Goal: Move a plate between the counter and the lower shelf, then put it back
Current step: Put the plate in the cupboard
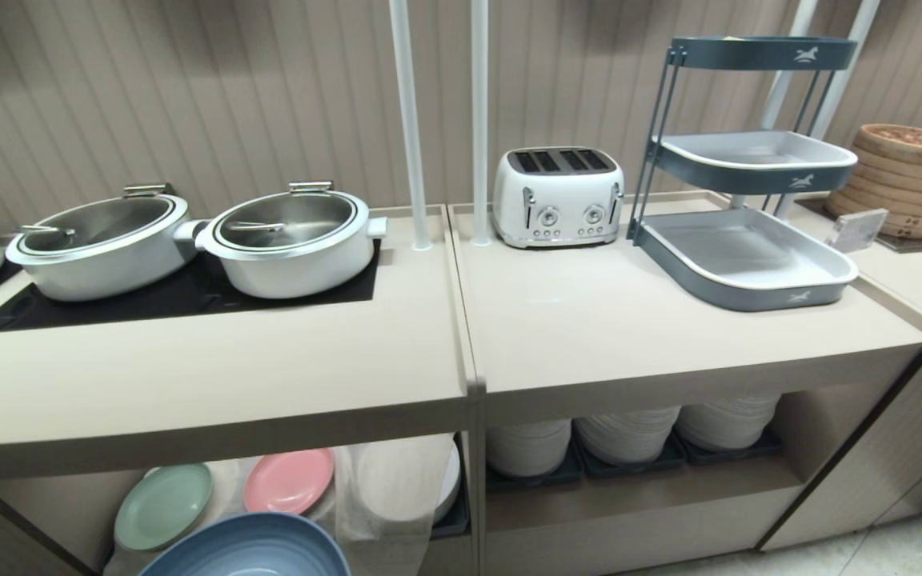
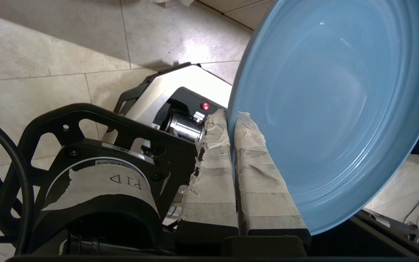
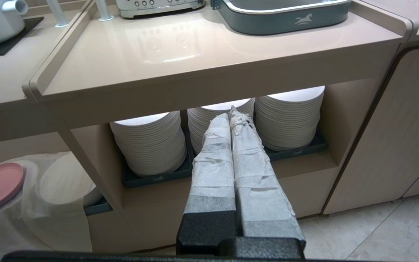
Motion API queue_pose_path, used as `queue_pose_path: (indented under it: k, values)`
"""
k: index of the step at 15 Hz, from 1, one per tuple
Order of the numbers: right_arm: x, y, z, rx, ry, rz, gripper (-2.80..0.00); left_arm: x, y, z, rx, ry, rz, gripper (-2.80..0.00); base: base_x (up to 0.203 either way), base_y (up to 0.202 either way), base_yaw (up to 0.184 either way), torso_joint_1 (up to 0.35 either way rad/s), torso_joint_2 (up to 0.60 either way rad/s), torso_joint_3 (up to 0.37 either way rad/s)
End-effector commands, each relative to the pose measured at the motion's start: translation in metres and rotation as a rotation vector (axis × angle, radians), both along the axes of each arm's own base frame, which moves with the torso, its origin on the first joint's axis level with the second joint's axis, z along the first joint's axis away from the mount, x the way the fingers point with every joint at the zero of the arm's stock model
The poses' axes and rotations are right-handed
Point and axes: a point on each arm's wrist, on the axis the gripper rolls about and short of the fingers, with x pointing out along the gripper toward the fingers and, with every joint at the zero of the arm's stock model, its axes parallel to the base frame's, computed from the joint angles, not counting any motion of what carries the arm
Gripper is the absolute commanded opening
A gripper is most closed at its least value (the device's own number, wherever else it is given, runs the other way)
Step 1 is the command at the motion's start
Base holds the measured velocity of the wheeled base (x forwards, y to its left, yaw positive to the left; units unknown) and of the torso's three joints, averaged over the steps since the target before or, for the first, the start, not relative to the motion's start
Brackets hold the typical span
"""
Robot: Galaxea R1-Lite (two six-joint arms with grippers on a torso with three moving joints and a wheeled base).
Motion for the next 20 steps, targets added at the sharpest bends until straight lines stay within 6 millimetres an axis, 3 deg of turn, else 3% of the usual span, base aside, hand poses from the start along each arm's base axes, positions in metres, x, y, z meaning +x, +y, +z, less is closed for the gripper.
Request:
queue_pose_path:
  k: [1,20]
  values:
    - [0.000,0.000,0.000,0.001,0.000,0.001,-2.80,-0.002,0.000,-0.001,-0.003,0.016,0.004,-2.80,0.000,0.000,0.000,0.000,0.00,0.000]
    - [0.000,0.000,0.000,0.002,0.000,0.001,-2.80,0.016,-0.001,0.008,-0.007,0.022,0.000,-2.80,0.000,0.000,0.000,-0.016,0.03,0.016]
